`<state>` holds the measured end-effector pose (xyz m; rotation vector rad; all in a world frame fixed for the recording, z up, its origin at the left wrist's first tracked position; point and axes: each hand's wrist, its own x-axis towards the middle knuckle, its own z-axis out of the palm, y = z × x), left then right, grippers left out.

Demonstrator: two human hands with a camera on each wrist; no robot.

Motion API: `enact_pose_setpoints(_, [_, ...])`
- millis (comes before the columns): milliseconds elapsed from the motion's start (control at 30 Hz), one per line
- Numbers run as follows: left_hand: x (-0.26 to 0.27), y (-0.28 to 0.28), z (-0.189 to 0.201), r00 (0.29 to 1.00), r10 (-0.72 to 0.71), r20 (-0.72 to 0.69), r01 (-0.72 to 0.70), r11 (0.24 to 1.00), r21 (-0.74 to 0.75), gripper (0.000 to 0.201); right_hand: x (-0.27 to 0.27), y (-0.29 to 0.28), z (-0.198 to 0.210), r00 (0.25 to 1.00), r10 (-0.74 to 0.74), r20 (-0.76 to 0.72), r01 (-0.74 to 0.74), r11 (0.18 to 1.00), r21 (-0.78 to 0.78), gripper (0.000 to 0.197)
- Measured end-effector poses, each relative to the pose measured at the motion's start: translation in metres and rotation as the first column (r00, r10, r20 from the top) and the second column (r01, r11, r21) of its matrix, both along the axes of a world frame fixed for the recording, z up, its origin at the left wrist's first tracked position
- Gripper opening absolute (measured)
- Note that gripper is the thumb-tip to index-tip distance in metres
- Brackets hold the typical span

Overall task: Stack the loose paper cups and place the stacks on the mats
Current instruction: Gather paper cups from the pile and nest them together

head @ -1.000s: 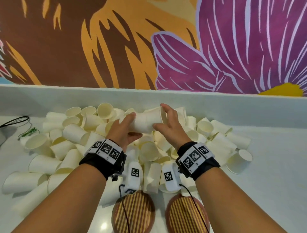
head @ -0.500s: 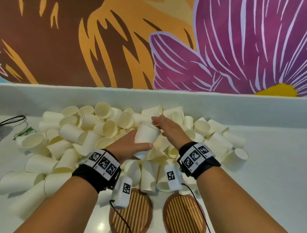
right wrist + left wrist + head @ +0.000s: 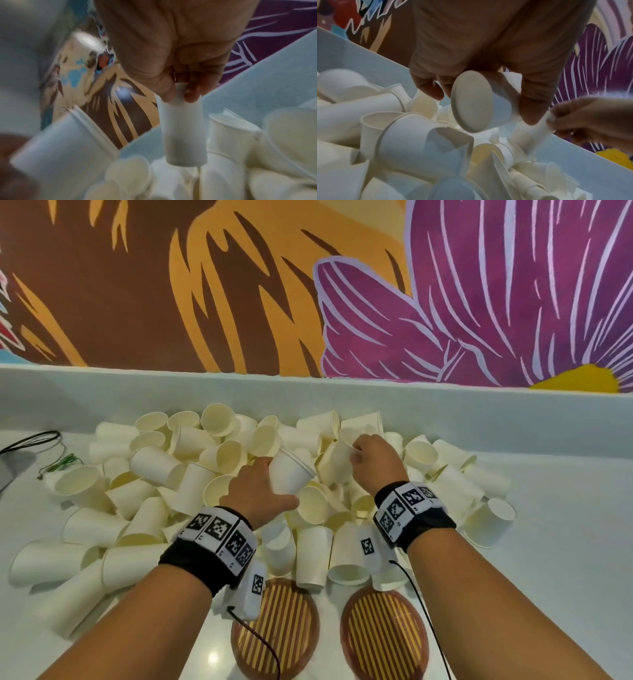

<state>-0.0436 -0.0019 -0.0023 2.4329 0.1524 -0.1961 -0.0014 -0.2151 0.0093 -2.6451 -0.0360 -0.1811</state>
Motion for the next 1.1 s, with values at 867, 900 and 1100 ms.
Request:
enact_pose_setpoints(867, [-0.056, 0.017, -0.008, 0.996, 0.088, 0.031, -0.086, 0.995, -0.049, 0.084, -0.064, 0.053, -0.063, 0.976, 0.175, -0.128, -0.197, 0.962, -0.189, 0.027])
enact_pose_setpoints(900, [-0.058, 0.019, -0.009, 0.996, 0.081, 0.024, -0.080, 0.996, -0.031, 0.082, -0.063, 0.051, -0.058, 0.982, 0.171, -0.082, -0.183, 0.968, -0.173, 0.026])
enact_pose_setpoints(1100, [-0.066, 0.018, -0.016, 0.999, 0.053, -0.008, -0.052, 0.997, 0.055, 0.080, -0.062, 0.037, 0.002, 0.981, 0.123, 0.149, -0.109, 0.989, -0.097, 0.020])
